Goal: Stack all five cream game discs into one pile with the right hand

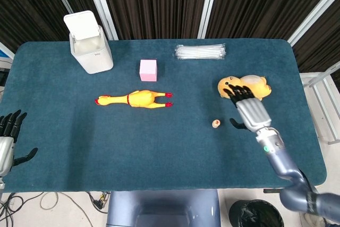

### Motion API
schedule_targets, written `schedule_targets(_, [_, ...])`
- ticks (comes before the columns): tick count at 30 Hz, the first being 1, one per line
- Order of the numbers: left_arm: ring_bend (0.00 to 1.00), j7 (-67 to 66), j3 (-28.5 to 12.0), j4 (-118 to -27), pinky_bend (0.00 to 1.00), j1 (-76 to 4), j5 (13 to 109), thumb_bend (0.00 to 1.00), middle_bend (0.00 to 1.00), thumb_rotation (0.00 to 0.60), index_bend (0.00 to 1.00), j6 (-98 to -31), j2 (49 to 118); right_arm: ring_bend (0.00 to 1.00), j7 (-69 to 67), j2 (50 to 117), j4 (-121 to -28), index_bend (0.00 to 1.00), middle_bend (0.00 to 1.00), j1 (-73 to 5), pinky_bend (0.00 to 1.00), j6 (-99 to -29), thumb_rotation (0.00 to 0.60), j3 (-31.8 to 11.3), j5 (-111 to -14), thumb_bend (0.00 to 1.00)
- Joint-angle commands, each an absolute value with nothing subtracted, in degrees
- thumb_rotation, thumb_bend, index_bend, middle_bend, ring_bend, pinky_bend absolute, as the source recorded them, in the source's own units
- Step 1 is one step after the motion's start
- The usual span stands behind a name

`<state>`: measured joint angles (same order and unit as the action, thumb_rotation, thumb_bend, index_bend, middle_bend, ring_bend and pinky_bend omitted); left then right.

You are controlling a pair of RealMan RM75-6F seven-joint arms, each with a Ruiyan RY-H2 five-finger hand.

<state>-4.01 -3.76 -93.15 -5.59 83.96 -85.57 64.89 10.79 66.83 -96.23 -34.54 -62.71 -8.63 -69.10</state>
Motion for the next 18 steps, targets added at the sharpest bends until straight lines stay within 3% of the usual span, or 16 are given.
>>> schedule_targets(1, [0.00, -4.3, -3.6, -93.3, 0.06, -5.6, 84.2, 0.17, 0.00, 0.600, 0.06, -85.7, 65.0, 0.00, 10.8, 61.9, -102.3, 0.02, 0.00, -25.9, 0.04, -74.0, 0.600, -4.7, -76.2, 0.34])
schedule_targets(9, [0.00, -5.3, -3.3, -93.3, 0.06, -5.6, 84.7, 0.17, 0.00, 0.600, 0.06, -85.6, 65.4, 0.00, 13.0, 66.4, -97.6, 0.02, 0.00, -13.9, 0.04, -92.9, 0.600, -0.1, -86.4, 0.34])
schedule_targets(18, [0.00, -5.0, -3.5, -92.6, 0.06, -5.7, 84.6, 0.17, 0.00, 0.600, 0.06, -85.7, 65.9, 0.00, 14.7, 70.0, -91.1, 0.02, 0.00, -7.8, 0.04, -97.3, 0.600, 2.4, -88.5, 0.34])
